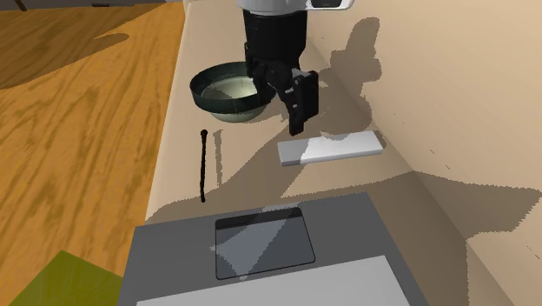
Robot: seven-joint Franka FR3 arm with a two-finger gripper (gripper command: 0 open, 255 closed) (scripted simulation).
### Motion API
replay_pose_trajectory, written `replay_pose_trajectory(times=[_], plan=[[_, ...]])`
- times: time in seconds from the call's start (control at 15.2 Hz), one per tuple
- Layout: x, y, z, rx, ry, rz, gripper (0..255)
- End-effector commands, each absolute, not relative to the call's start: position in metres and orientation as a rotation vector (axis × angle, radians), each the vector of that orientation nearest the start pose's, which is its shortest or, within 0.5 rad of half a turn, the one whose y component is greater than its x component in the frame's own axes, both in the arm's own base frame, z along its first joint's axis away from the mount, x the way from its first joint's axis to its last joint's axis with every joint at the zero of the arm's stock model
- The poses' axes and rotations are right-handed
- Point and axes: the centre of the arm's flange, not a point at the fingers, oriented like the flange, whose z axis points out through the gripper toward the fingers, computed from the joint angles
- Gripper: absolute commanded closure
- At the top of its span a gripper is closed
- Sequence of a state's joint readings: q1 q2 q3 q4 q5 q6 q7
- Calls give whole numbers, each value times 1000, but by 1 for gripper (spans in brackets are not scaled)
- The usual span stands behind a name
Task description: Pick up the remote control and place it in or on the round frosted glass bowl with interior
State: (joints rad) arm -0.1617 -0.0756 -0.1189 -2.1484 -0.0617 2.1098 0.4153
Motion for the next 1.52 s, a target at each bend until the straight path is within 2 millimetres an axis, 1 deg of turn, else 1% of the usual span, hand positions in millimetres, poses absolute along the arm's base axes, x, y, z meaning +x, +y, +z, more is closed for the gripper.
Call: replay_pose_trajectory(times=[0.0,0.53,0.59,0.99,1.06,1.45], plan=[[520,-166,422,-2976,1114,-74,0],[572,-241,371,-2828,1391,-109,0],[572,-241,370,-2827,1393,-109,0],[574,-243,339,-2827,1393,-109,0],[574,-243,331,-2827,1393,-109,0],[574,-243,331,-2827,1393,-109,0]])
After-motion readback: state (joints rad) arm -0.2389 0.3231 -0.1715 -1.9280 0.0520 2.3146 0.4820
